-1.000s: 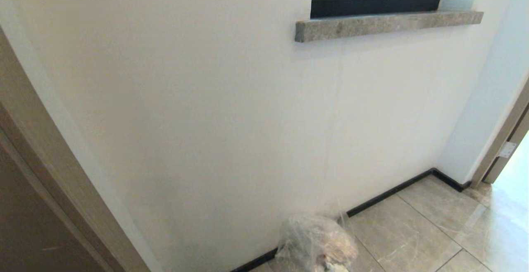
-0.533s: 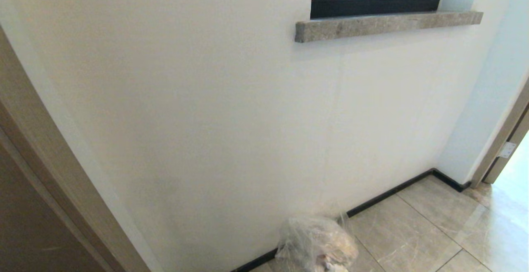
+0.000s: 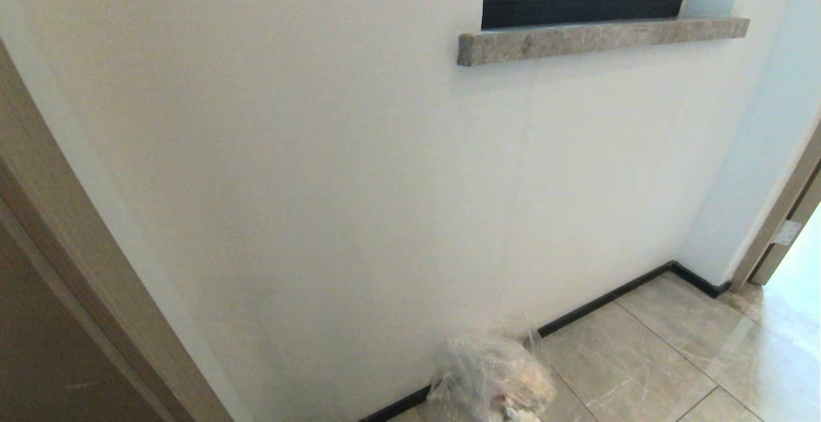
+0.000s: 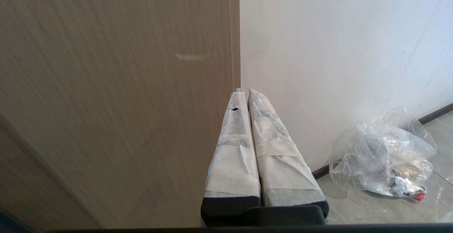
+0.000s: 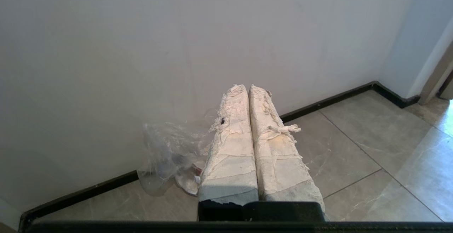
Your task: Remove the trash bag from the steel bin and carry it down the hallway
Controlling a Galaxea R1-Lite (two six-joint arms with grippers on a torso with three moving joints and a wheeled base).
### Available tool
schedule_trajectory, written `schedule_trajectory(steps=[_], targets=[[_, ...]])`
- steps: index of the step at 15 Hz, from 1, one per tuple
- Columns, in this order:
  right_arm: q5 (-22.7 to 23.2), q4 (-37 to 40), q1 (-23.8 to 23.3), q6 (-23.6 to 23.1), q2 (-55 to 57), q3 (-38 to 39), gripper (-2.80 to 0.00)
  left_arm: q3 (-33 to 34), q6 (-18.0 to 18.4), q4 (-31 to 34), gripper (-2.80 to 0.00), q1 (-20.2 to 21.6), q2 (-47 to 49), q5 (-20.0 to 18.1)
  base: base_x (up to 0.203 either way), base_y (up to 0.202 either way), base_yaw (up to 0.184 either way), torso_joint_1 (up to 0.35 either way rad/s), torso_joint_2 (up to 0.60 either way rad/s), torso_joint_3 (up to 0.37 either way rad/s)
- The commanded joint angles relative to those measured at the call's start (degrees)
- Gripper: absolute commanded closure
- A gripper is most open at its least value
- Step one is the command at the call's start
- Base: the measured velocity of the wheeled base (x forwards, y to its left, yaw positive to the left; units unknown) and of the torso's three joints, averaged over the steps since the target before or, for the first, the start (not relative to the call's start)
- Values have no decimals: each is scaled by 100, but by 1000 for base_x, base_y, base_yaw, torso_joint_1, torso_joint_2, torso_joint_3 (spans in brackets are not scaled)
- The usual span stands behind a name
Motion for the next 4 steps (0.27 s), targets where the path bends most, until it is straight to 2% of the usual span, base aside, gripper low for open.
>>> schedule_trajectory(steps=[1, 4], targets=[[-5, -4, 2, -6, 11, 9, 0, 0, 1, -1, 0, 0, 1, -2, 0, 0, 0, 0, 0, 0], [-5, -4, 2, -6, 11, 9, 0, 0, 1, -1, 0, 0, 1, 0, 0, 0, 0, 0, 0, 0]])
